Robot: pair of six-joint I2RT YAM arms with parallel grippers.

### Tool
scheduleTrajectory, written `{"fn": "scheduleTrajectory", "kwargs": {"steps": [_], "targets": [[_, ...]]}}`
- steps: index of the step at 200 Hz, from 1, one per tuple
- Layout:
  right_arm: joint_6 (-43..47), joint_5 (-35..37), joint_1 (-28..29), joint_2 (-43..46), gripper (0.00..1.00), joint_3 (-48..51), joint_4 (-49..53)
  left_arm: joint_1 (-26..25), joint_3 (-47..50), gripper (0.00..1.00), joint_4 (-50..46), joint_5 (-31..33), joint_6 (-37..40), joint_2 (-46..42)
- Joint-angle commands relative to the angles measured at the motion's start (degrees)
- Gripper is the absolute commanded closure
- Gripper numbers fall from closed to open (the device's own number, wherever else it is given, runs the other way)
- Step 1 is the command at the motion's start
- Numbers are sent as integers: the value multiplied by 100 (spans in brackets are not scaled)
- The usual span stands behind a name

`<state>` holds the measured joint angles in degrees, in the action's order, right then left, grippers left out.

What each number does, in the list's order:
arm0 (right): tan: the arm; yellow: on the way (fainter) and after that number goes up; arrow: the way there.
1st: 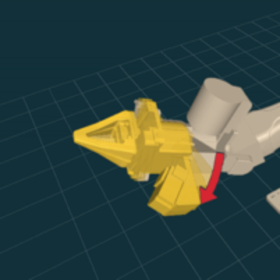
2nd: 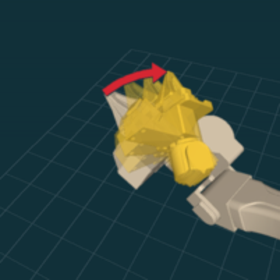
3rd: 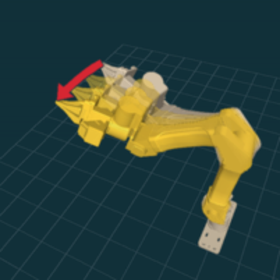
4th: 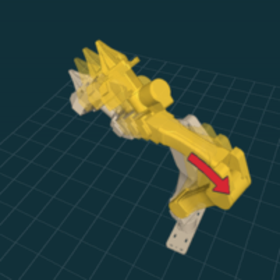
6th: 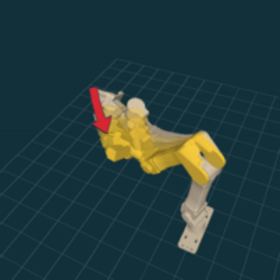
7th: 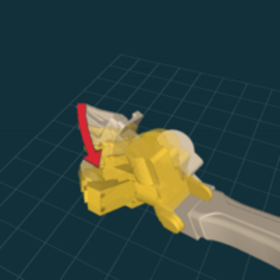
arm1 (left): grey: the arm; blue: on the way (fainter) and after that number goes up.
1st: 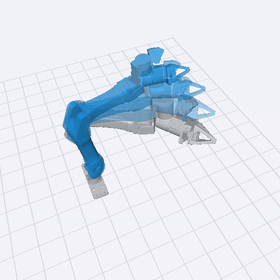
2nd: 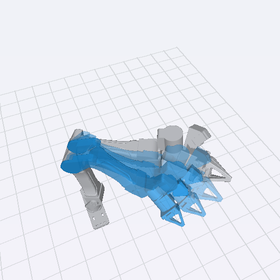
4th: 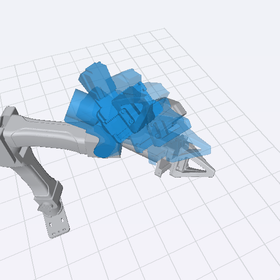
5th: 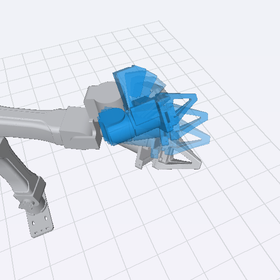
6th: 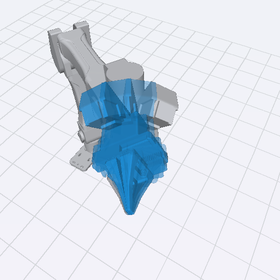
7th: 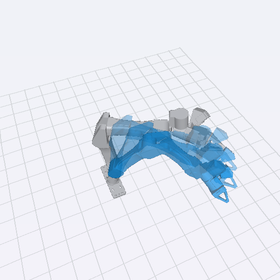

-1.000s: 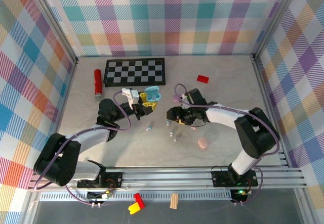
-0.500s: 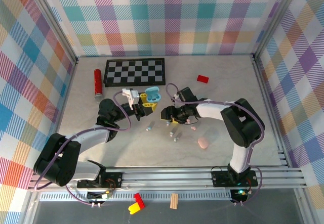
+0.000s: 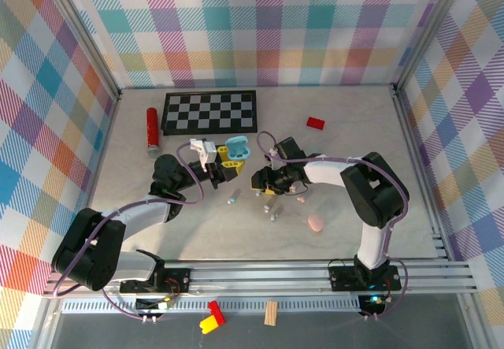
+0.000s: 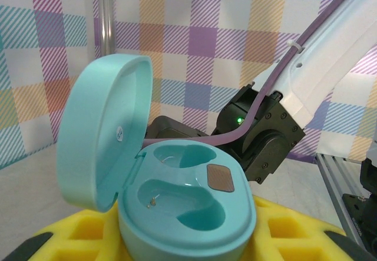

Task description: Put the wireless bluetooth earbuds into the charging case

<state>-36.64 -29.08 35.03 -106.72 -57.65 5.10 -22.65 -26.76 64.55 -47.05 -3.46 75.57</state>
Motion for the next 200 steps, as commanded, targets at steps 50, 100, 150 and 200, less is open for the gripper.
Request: {"fn": "scheduleTrajectory", "kwargs": {"steps": [50,100,150,200], "targets": [[-100,-183,44,-296,61,-69,-198,55,53,63,108,-138,-14,-140],[-125,-133,48,-376,75,-112,-155,59,30,63,101,-161,-5,-116],[-65,7,48,-306,71,-122,-124,59,19,63,68,-173,12,-131],[300,318,46,-63,57,-360,202,86,24,63,47,-190,30,-182]]}}
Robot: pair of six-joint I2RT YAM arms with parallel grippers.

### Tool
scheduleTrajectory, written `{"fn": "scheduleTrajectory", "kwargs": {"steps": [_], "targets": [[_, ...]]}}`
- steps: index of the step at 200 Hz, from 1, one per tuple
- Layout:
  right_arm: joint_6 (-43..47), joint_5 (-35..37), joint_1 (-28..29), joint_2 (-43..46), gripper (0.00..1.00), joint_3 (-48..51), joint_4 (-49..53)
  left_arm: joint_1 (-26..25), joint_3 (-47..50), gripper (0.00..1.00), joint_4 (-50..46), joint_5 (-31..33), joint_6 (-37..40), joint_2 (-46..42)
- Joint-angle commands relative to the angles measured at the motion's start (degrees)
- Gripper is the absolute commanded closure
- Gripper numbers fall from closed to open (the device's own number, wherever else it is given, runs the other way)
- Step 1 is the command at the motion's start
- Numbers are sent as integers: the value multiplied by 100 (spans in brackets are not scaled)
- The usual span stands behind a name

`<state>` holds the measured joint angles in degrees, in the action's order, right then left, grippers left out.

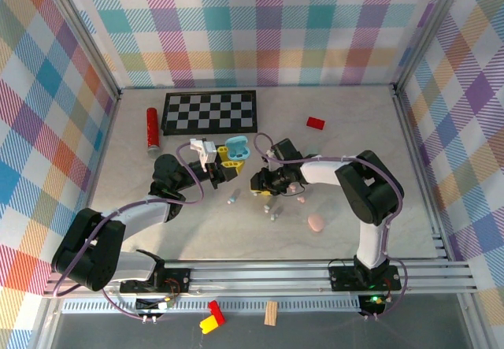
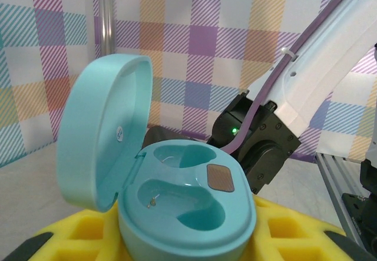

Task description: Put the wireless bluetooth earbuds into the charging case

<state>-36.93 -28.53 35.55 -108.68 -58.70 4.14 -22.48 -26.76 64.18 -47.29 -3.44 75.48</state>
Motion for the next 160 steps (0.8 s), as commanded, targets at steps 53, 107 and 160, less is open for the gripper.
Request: {"fn": "scheduleTrajectory", "kwargs": {"steps": [53,107,160], "targets": [[508,141,-4,-147,52,-657,457,95,99,63,112,-145,4,-235],[647,-195,4,-459,51,-788,555,103,123,63,103,-132,1,-229],[749,-283,70,-462,54,-642,625,104,88,63,156,-192,-34,-174]]}}
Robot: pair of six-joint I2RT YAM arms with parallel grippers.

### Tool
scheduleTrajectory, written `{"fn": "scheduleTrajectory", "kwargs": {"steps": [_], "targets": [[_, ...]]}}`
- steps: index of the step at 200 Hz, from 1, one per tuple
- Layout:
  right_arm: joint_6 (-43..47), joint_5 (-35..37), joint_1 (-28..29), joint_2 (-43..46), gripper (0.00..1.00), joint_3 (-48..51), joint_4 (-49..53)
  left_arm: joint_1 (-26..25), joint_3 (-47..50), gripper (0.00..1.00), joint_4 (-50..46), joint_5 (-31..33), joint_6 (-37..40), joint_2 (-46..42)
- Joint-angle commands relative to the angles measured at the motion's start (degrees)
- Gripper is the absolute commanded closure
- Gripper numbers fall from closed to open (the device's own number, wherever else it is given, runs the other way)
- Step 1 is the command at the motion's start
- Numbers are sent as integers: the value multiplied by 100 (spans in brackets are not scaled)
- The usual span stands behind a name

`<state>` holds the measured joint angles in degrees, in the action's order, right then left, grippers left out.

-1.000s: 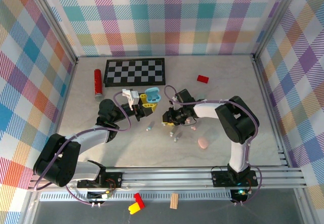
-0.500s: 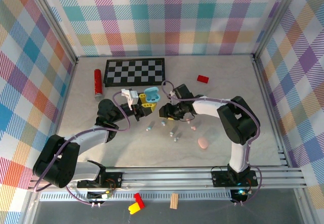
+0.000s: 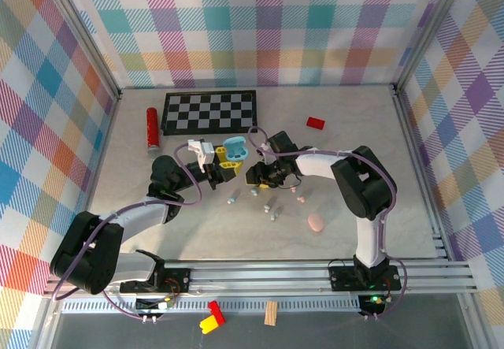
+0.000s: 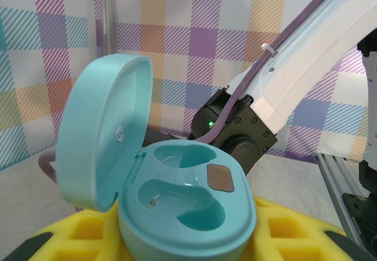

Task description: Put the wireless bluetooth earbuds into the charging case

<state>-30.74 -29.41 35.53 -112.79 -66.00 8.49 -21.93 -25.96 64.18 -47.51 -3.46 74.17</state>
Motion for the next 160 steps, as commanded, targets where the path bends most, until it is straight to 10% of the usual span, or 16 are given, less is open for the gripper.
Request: {"fn": "scheduleTrajectory", "kwargs": {"steps": [1,160], "targets": [[130,-196,75,-50,54,92,189,49,9,63,156,-171,-31,-43],[-2,-169,253,214,65,279,99,58,77,63,288,-177,-67,-11]]}}
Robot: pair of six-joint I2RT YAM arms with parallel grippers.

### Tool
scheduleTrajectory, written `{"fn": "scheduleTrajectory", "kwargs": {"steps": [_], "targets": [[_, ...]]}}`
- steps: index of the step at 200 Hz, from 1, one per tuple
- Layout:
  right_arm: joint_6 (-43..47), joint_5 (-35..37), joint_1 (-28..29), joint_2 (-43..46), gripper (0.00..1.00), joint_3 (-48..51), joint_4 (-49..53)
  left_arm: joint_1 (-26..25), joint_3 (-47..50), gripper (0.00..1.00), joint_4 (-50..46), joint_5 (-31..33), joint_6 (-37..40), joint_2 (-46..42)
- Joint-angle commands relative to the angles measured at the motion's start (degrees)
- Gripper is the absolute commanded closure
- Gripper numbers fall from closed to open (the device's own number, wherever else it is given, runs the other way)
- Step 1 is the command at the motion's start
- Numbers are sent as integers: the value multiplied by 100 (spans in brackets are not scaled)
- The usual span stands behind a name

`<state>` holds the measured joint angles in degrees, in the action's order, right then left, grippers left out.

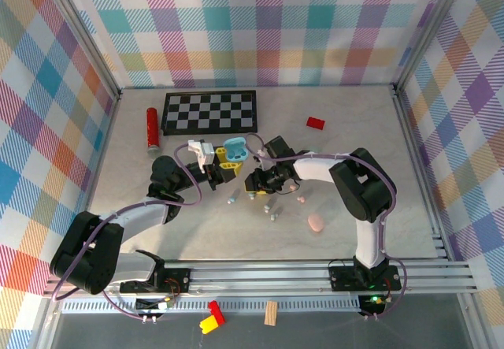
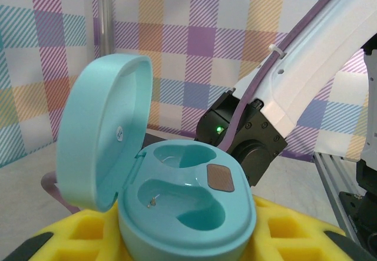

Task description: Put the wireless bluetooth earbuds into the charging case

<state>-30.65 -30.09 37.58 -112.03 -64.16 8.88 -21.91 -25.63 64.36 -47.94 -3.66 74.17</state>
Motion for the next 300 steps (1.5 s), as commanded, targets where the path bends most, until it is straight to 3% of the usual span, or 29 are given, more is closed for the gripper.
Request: {"fn": "scheduleTrajectory", "kwargs": {"steps": [1,62,180,273,300], "targets": [[-6,-107,47,133,65,96,60,55,42,63,270,-135,-47,-10],[-1,-109,109,97,74,104,105,73,58,63,287,-141,-47,23],[341,-71,254,85,70,64,445,108,45,63,305,-161,-47,21],[650,395,360,18,80,-144,886,117,-10,63,355,-180,-69,97],[564,850,359,204,83,-178,922,126,-4,63,408,-189,-82,119]]}}
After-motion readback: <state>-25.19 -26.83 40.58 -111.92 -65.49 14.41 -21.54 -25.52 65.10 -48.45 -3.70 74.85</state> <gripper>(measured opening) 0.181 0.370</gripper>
